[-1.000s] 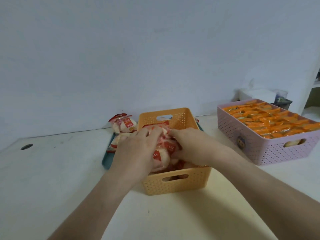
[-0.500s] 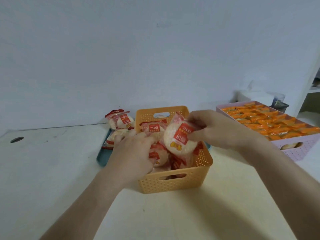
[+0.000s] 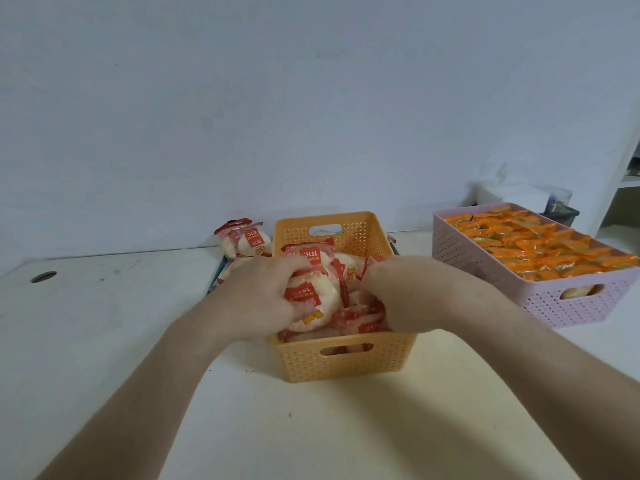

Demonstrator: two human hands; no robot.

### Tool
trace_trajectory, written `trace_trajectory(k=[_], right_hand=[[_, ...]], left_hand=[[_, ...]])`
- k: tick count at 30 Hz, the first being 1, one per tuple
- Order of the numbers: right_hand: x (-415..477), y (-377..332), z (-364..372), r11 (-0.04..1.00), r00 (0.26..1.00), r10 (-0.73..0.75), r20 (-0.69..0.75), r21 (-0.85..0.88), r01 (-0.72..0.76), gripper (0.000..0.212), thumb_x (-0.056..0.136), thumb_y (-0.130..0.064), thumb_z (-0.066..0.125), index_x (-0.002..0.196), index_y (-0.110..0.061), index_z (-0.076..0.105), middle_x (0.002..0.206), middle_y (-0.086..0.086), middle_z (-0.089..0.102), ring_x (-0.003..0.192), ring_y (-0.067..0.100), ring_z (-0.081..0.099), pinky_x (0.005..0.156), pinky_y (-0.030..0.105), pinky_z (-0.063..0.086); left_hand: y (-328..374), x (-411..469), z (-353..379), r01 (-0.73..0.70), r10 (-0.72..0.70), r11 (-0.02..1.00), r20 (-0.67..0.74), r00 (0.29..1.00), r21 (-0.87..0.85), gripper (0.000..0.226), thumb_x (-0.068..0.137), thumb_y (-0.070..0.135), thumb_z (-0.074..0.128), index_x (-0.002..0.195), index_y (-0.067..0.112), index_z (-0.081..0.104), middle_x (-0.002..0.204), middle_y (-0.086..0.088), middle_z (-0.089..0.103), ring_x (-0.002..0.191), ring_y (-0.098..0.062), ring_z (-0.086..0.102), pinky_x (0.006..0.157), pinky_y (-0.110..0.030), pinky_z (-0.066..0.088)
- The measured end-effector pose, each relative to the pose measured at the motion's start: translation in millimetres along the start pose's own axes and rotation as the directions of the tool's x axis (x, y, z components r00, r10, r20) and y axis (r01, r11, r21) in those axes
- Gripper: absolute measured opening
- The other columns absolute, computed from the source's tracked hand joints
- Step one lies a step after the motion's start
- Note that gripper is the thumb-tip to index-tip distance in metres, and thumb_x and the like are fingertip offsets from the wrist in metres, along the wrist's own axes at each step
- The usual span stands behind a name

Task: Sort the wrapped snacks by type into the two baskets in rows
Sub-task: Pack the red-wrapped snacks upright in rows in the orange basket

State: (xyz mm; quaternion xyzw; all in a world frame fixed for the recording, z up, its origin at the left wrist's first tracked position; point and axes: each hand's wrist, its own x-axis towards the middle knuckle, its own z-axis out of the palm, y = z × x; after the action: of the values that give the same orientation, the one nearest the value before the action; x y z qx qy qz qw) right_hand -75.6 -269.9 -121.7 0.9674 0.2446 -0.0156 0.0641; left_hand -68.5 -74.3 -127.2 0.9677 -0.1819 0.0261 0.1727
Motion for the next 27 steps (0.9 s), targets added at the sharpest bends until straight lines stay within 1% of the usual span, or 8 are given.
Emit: trace_trajectory(k=[4, 7, 12, 16, 19, 21, 24, 27], right_hand=[[1.4, -0.6, 1.8, 0.998, 0.997, -0.002, -0.081, -0.061, -0.003, 0.011, 0.083, -0.008, 0.053, 0.086, -0.016, 0.060, 0.078, -0.005, 0.055, 0.071, 0.016, 0.058, 0.050, 0.023, 0.041], [0.1, -2.7, 2.9, 0.998, 0.990, 0.037, -0.138, -0.050, -0.044, 0.009, 0.083, -0.008, 0.053, 0.083, -0.017, 0.056, 0.072, -0.008, 0.049, 0.068, 0.015, 0.055, 0.052, 0.024, 0.045], [1.1, -3.1, 6.1, 0.994, 0.969, 0.080, -0.234, -0.060, -0.096, 0.020, 0.083, -0.005, 0.051, 0.075, -0.020, 0.042, 0.074, -0.006, 0.045, 0.072, 0.019, 0.049, 0.054, 0.028, 0.036], [-0.6, 2.2, -2.1, 0.995, 0.994, 0.095, -0.053, -0.034, -0.096, 0.030, 0.083, -0.005, 0.051, 0.062, -0.021, 0.036, 0.070, -0.005, 0.044, 0.079, 0.021, 0.056, 0.055, 0.027, 0.036], [4.5, 11.0, -8.2, 0.998, 0.986, 0.043, 0.159, -0.062, -0.034, 0.018, 0.086, -0.011, 0.050, 0.068, -0.013, 0.053, 0.065, -0.001, 0.047, 0.064, 0.019, 0.050, 0.052, 0.025, 0.036], [7.1, 12.6, -11.5, 0.997, 0.969, 0.035, 0.246, -0.074, -0.018, 0.021, 0.090, -0.020, 0.049, 0.084, -0.009, 0.065, 0.066, 0.000, 0.049, 0.067, 0.021, 0.052, 0.058, 0.028, 0.042], [6.4, 7.8, -14.1, 0.996, 0.954, 0.035, 0.296, -0.092, -0.008, 0.022, 0.096, -0.022, 0.045, 0.101, -0.010, 0.063, 0.083, 0.001, 0.056, 0.091, 0.023, 0.059, 0.074, 0.031, 0.048], [3.7, 2.8, -16.7, 0.997, 0.960, 0.014, 0.281, -0.081, 0.009, 0.004, 0.098, -0.015, 0.044, 0.095, -0.017, 0.046, 0.083, -0.002, 0.051, 0.093, 0.021, 0.057, 0.075, 0.028, 0.047]], left_hand=[[4.5, 0.0, -8.0, -0.100, 0.072, 0.984, 0.183, 0.980, 0.147, 0.052, 0.080, 0.036, 0.075, 0.129, 0.034, 0.059, 0.107, 0.016, 0.064, 0.100, -0.007, 0.057, 0.087, -0.029, 0.048], [6.9, 8.7, 0.6, -0.173, 0.083, 0.937, 0.287, 0.954, 0.304, 0.029, 0.081, 0.029, 0.069, 0.110, 0.026, 0.069, 0.086, 0.011, 0.067, 0.081, -0.007, 0.059, 0.074, -0.032, 0.054], [13.3, 23.0, 13.2, -0.218, 0.024, 0.823, 0.351, 0.936, 0.525, 0.007, 0.086, 0.024, 0.065, 0.089, 0.018, 0.064, 0.080, 0.002, 0.064, 0.075, -0.018, 0.062, 0.066, -0.033, 0.056], [18.6, 23.6, 16.2, -0.228, 0.061, 0.738, 0.274, 0.960, 0.635, 0.009, 0.087, 0.027, 0.064, 0.085, 0.019, 0.061, 0.074, 0.003, 0.058, 0.069, -0.017, 0.058, 0.060, -0.032, 0.048], [21.8, 20.8, 14.8, -0.242, 0.116, 0.651, 0.221, 0.968, 0.719, 0.013, 0.088, 0.026, 0.063, 0.080, 0.022, 0.054, 0.067, 0.006, 0.048, 0.068, -0.020, 0.051, 0.065, -0.033, 0.032], [21.4, 21.1, 15.6, -0.249, 0.129, 0.633, 0.217, 0.968, 0.733, 0.014, 0.089, 0.029, 0.062, 0.080, 0.023, 0.052, 0.067, 0.007, 0.047, 0.070, -0.021, 0.052, 0.069, -0.034, 0.033], [15.3, 24.2, 12.1, -0.277, 0.064, 0.712, 0.333, 0.941, 0.645, 0.024, 0.091, 0.042, 0.057, 0.090, 0.019, 0.062, 0.077, 0.005, 0.061, 0.074, -0.019, 0.059, 0.071, -0.037, 0.049], [13.6, 23.4, -5.0, -0.179, 0.013, 0.937, 0.484, 0.875, 0.299, 0.056, 0.085, 0.074, 0.038, 0.098, 0.030, 0.069, 0.085, 0.010, 0.068, 0.081, -0.010, 0.063, 0.080, -0.034, 0.053]])
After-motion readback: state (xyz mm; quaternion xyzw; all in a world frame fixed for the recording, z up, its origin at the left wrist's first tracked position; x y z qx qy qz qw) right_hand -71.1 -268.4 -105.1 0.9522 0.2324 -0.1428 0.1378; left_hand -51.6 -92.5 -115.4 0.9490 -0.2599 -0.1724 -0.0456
